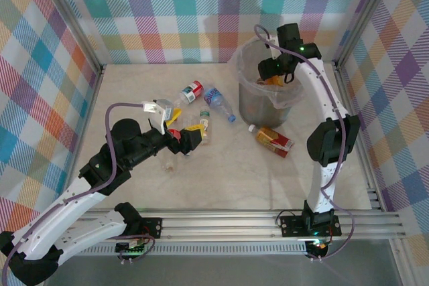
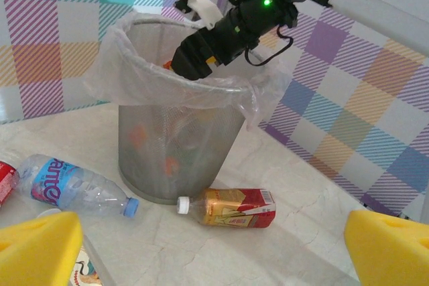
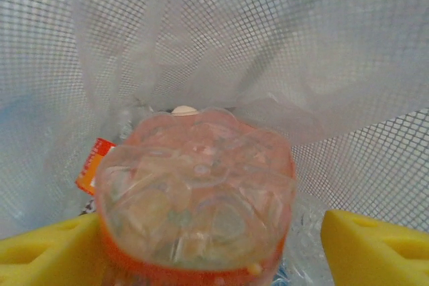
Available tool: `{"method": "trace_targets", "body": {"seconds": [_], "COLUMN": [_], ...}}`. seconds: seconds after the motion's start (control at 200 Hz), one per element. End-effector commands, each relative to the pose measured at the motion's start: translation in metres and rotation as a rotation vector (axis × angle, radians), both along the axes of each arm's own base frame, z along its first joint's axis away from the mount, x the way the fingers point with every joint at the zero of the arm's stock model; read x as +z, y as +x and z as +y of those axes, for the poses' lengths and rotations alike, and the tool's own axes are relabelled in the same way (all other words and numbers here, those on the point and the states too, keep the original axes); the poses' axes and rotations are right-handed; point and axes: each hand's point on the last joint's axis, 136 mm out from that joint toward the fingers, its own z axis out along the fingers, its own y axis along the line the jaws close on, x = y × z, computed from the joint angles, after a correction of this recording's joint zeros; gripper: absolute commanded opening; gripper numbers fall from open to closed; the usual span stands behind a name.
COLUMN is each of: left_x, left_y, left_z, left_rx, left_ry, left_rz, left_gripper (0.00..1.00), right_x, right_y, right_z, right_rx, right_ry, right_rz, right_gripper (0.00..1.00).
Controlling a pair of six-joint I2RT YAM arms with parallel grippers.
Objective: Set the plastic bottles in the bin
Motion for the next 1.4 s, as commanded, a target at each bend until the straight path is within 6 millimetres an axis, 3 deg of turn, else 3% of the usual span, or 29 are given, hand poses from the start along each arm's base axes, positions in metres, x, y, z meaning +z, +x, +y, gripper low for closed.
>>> {"method": "trace_targets", "body": {"seconds": [0.0,0.21,0.41,0.68,0.895,1.01,1.195,1.395], "left_x": [0.000,0.000,-0.003,-0.008,-0.011,-0.011,-0.011,-0.016], "left_y": [-0.004,-0.007,-0.007,-0.006,-0.006,-0.006,-0.005,-0.004], "left_z": [0.001,0.003,0.004,0.002,0.000,0.001,0.001,0.003], "left_rx": [-0.006,-0.013,-0.010,-0.015,-0.019,-0.016,-0.012,0.002], "left_ry": [0.014,0.023,0.033,0.034,0.036,0.038,0.041,0.065], "left_rz": [-0.010,-0.003,0.000,0.012,0.024,0.028,0.029,0.049], "left_gripper": [1.00,1.00,1.00,1.00,1.00,1.00,1.00,1.00], "right_x": [0.041,0.012,-0.008,-0.037,-0.024,0.003,0.046,0.056], "right_y": [-0.010,-0.001,0.005,0.012,0.018,0.014,-0.004,-0.022], "right_z": [0.009,0.019,0.030,0.021,0.003,-0.001,0.012,0.023], "right_rx": [0.016,0.017,0.005,-0.055,-0.146,-0.166,-0.093,-0.041], "right_ry": [0.076,0.116,0.171,0.110,0.043,0.058,0.144,0.216], "right_rz": [-0.073,-0.005,0.034,0.062,0.033,-0.016,-0.066,-0.047], "right_gripper": [0.76,0.70,0.50,0.49,0.52,0.57,0.62,0.65]}}
